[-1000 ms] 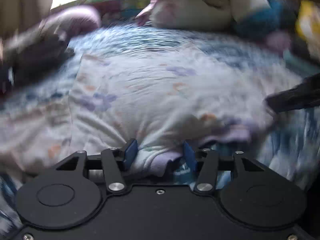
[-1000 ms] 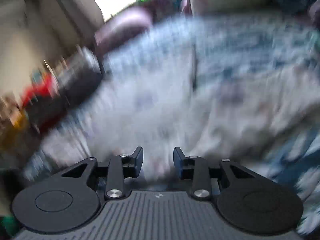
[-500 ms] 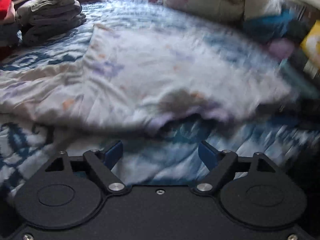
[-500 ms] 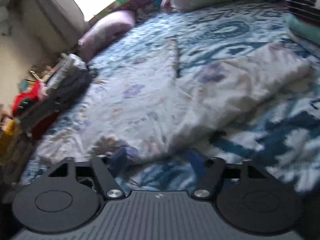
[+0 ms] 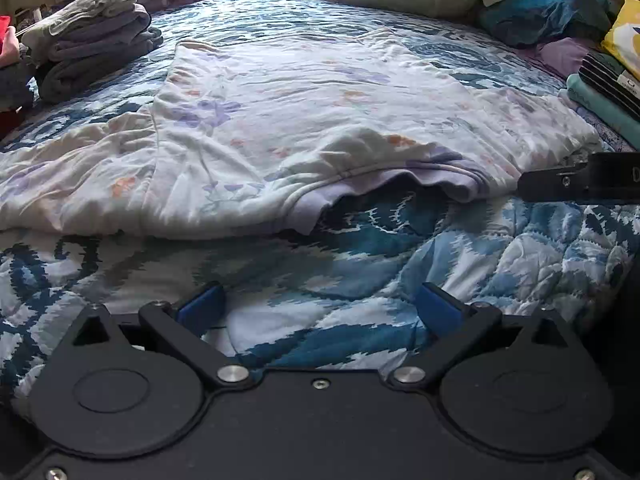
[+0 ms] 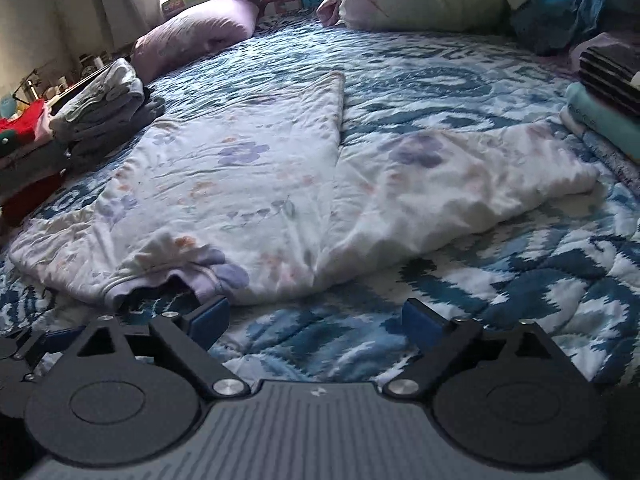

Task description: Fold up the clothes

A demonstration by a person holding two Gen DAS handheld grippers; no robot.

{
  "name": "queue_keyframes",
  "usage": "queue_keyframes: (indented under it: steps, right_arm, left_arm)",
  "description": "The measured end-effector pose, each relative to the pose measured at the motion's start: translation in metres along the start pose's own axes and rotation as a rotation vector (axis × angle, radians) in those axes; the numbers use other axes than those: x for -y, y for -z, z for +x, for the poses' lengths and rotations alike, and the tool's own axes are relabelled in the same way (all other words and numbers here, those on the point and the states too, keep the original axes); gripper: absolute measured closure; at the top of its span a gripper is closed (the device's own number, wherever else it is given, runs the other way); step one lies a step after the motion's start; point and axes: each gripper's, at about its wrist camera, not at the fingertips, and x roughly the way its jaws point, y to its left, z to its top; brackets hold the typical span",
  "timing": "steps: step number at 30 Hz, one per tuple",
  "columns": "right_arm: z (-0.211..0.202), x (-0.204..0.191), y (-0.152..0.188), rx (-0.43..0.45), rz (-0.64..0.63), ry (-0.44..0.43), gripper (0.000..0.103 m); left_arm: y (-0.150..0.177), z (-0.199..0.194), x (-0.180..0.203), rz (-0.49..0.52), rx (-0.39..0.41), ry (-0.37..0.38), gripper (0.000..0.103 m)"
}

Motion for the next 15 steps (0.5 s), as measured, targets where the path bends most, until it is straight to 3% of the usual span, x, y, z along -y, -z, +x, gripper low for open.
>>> queue_keyframes:
  steps: [8, 15]
  right_arm:
    - [0.004, 0.007, 0.000, -0.008, 0.020, -0.044, 0.009]
    - [0.004, 0.006, -0.001, -0.020, -0.012, -0.061, 0.009]
  left_arm:
    - [-0.005, -0.005, 0.001, -0.010, -0.022, -0.008, 0.000]
    - [-0.026, -0.021, 0.010, 0.014, 0.019, -0.100, 0.001]
